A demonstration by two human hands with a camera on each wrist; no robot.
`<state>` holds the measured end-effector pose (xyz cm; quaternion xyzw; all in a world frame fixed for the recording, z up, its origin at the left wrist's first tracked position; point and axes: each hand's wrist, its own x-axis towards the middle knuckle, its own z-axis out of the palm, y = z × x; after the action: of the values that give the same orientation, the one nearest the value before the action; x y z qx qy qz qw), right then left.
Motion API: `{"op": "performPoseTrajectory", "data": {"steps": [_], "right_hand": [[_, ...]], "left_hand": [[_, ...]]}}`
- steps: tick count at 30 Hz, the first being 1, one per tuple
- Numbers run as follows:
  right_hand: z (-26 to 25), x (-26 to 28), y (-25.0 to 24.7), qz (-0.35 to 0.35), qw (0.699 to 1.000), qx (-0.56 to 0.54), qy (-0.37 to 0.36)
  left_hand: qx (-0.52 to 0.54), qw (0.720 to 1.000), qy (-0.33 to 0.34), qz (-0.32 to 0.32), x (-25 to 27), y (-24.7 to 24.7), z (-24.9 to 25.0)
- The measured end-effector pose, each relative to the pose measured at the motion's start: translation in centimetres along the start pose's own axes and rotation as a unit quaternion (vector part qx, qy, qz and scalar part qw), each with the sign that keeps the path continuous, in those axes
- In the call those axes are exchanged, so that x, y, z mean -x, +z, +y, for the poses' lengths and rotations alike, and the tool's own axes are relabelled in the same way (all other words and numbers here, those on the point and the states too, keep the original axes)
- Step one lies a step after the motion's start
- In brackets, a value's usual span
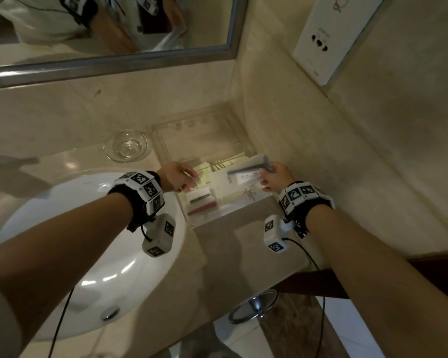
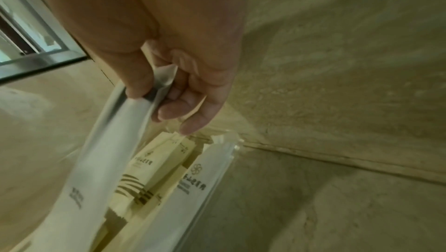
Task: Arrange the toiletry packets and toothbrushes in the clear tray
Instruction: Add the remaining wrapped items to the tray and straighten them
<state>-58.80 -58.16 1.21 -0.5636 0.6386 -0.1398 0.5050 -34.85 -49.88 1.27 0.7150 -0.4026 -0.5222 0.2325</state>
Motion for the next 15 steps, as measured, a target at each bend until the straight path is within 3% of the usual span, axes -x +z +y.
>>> {"op": "performPoseTrajectory", "data": {"steps": [15], "right_hand": [[1.9,-1.7,1.7,0.036,0.993,0.079,0.081]], "left_hand": [[-0.018,0.999,-0.012,0.03,-0.7,-0.6,-1.8]]}}
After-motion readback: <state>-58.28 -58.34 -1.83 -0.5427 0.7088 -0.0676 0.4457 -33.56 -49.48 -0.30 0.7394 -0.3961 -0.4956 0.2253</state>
